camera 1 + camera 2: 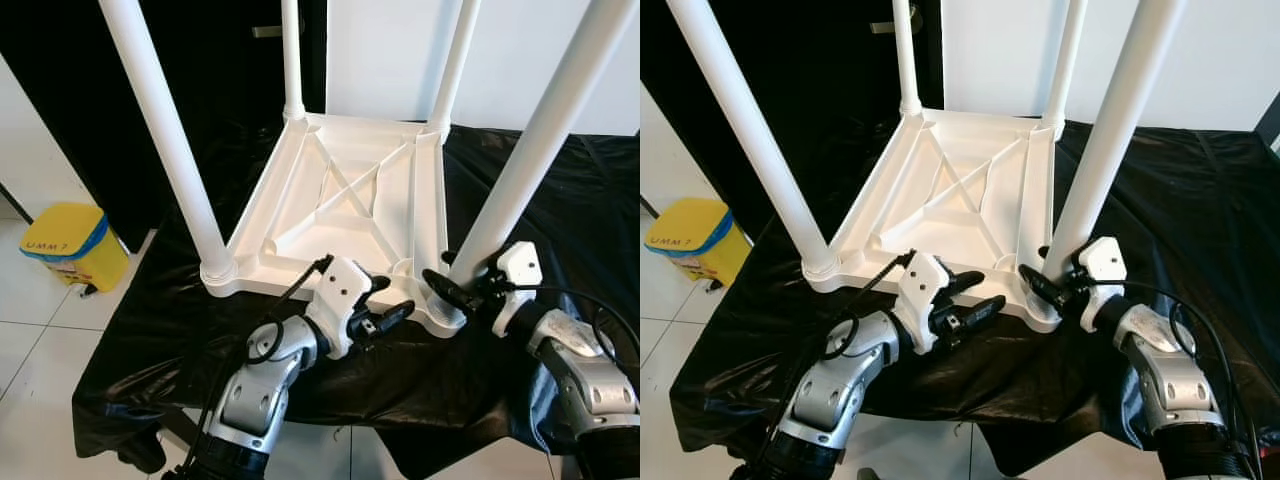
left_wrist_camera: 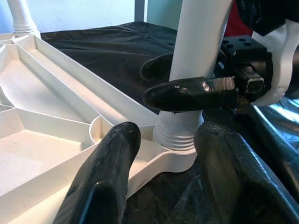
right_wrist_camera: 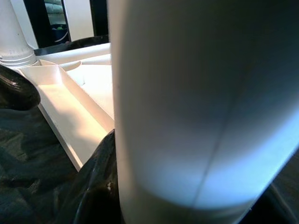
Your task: Building children table
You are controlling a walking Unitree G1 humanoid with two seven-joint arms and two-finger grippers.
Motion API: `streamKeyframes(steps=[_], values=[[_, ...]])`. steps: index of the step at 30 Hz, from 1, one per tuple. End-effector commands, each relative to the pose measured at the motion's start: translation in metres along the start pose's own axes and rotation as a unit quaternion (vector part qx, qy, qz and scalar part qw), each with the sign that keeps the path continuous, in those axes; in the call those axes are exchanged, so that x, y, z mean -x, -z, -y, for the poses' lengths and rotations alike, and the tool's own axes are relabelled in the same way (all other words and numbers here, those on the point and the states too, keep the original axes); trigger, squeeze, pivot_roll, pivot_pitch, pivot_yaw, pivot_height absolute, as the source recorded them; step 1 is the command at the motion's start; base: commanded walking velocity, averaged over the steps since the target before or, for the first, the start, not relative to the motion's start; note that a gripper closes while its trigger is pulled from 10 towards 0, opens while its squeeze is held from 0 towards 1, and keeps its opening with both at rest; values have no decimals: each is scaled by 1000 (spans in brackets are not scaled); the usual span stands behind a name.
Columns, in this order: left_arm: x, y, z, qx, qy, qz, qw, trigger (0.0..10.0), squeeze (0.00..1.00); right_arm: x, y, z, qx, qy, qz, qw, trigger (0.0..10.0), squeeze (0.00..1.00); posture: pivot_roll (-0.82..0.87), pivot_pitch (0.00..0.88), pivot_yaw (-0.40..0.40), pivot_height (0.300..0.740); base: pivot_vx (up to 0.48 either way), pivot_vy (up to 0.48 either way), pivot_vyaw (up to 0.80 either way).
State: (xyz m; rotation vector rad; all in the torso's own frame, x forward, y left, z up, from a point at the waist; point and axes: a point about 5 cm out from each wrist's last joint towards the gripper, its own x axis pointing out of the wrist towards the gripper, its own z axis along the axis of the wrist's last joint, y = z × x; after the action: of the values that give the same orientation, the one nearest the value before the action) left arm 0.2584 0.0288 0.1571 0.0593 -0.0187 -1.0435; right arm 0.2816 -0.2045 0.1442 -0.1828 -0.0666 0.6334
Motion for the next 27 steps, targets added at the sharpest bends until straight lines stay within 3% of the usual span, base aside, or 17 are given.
streamKeyframes(steps=[1, 10, 18, 20, 23, 27], values=[[-1, 2, -1, 8, -19, -2, 1000, 10000, 0, 5, 7, -2, -5, 3, -15, 1000, 10000, 0, -166, 95, 8, 740, 0, 0, 0], [-4, 3, -4, 7, -28, -2, 1000, 10000, 0, 11, 10, -5, -21, 47, -8, 999, 10000, 0, -192, 92, 3, 740, 0, 0, 0], [-7, 5, -1, 27, -22, 3, 999, 10000, 0, 9, 13, -31, -59, 93, 11, 994, 10000, 0, -249, 87, 30, 740, 0, 0, 0], [-7, 5, -1, 27, -22, 3, 999, 10000, 0, 9, 13, -31, -59, 93, 11, 994, 10000, 0, -249, 87, 30, 740, 0, 0, 0], [-12, 4, -2, 16, -16, 5, 1000, 10000, 0, 5, 13, -41, -72, 155, 16, 985, 10000, 0, -281, 84, 53, 740, 0, 0, 0], [-13, 4, -4, 11, -13, 4, 1000, 10000, 0, 7, 13, -41, -74, 200, 14, 977, 10000, 0, -292, 85, 59, 740, 0, 0, 0]])
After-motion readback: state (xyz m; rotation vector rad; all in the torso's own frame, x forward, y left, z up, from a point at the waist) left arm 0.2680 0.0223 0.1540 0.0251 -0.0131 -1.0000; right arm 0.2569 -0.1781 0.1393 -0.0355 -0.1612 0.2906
